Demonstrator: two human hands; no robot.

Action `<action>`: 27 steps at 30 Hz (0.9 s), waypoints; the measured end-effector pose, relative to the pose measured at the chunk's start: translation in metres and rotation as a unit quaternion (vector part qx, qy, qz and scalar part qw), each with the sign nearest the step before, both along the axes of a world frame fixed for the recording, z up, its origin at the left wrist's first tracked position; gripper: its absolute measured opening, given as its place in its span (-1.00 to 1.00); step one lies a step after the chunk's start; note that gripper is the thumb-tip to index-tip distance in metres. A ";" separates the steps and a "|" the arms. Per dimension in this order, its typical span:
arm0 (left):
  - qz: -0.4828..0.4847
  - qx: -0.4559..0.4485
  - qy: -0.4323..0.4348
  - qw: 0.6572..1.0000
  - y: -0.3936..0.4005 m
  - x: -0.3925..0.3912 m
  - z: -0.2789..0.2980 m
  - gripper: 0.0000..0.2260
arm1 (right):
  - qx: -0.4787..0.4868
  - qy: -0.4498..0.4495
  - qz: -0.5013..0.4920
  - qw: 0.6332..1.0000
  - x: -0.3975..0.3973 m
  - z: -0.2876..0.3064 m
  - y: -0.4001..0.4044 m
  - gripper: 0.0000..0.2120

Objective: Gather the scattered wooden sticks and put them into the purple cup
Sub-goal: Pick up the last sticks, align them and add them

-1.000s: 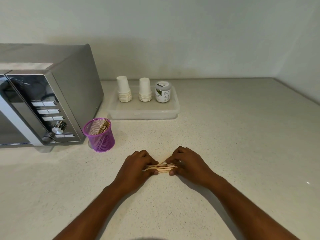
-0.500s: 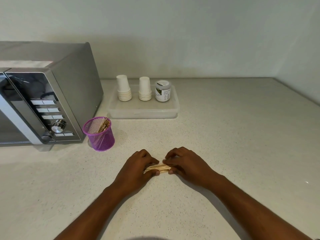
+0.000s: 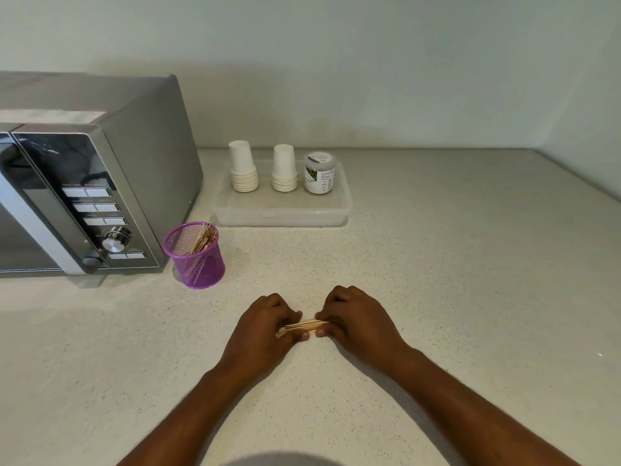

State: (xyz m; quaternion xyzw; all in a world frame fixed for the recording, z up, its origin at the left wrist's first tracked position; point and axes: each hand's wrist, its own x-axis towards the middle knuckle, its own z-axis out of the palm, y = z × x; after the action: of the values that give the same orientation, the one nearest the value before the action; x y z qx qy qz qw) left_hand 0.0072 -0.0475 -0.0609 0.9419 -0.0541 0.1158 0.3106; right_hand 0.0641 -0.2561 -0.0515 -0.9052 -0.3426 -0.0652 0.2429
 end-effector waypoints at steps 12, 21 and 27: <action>0.015 0.010 0.026 0.999 -0.008 0.003 0.005 -0.88 | -0.068 -0.135 0.005 0.989 0.003 -0.012 0.007 -0.80; -0.005 0.097 0.016 0.995 -0.014 0.006 0.009 -0.80 | -0.084 -0.197 0.030 0.976 0.002 -0.020 0.003 -0.86; 0.005 0.022 0.017 1.000 -0.012 0.005 0.007 -0.74 | -0.134 -0.213 0.031 0.967 0.004 -0.010 0.005 -0.89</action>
State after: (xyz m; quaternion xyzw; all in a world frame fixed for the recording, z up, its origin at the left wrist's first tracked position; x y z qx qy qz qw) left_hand 0.0119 -0.0591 -0.0539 0.9505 -0.0472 0.1004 0.2903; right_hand 0.0680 -0.2514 -0.0613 -0.8838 -0.4195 -0.2027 0.0430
